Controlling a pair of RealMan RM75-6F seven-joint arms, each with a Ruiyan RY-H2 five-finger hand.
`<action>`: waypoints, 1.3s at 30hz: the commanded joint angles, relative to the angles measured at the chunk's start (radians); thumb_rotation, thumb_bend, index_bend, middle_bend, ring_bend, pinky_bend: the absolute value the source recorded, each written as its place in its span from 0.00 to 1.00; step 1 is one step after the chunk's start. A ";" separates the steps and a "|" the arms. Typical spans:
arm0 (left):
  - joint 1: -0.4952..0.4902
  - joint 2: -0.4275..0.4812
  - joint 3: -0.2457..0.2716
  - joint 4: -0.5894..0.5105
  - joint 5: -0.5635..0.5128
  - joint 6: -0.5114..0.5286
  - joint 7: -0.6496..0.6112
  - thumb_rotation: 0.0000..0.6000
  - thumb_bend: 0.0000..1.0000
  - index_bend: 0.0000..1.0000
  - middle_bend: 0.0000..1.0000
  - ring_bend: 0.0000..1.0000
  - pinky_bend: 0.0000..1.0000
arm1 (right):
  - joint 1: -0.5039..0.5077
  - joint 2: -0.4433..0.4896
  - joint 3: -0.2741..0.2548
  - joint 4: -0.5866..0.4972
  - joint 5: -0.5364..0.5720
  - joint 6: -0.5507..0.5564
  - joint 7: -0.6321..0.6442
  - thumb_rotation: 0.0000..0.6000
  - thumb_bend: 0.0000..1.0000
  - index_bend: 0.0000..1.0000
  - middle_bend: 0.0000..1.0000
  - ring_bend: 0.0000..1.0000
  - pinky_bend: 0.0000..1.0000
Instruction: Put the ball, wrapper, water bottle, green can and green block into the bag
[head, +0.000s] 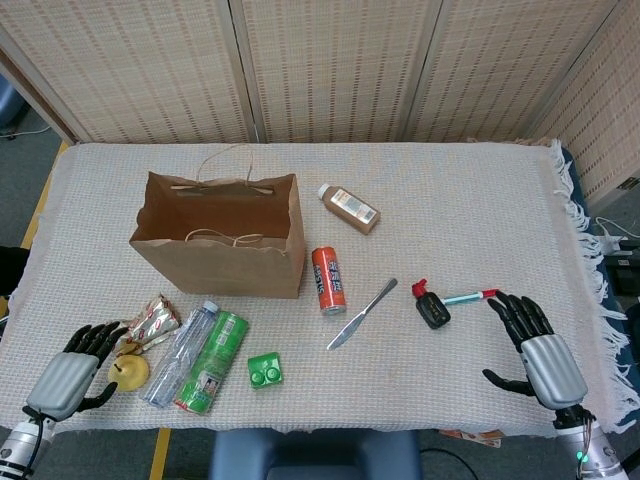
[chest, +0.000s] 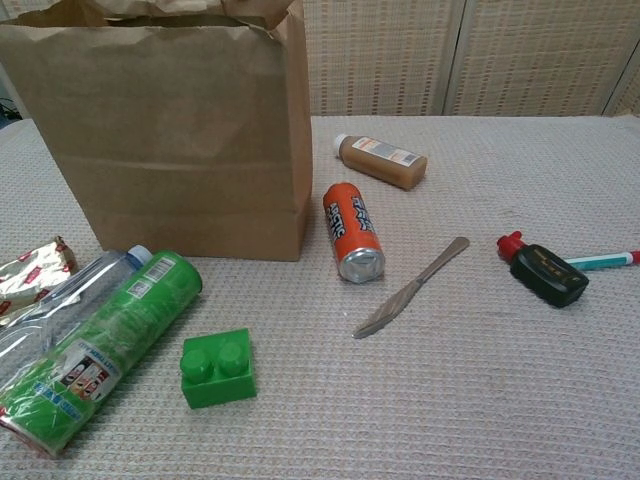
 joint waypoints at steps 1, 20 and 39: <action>-0.007 -0.001 -0.005 -0.011 -0.011 -0.006 0.002 1.00 0.38 0.03 0.00 0.01 0.15 | 0.000 0.000 -0.002 0.000 -0.006 0.001 0.003 1.00 0.02 0.00 0.00 0.00 0.00; -0.068 -0.015 0.021 -0.034 -0.043 -0.144 0.092 1.00 0.37 0.01 0.00 0.01 0.19 | 0.002 0.013 -0.011 -0.026 0.015 -0.027 0.002 1.00 0.02 0.00 0.00 0.00 0.00; -0.116 -0.096 0.014 0.065 -0.111 -0.223 0.188 1.00 0.37 0.23 0.08 0.13 0.33 | 0.006 0.027 -0.017 -0.042 0.026 -0.048 0.015 1.00 0.02 0.00 0.00 0.00 0.00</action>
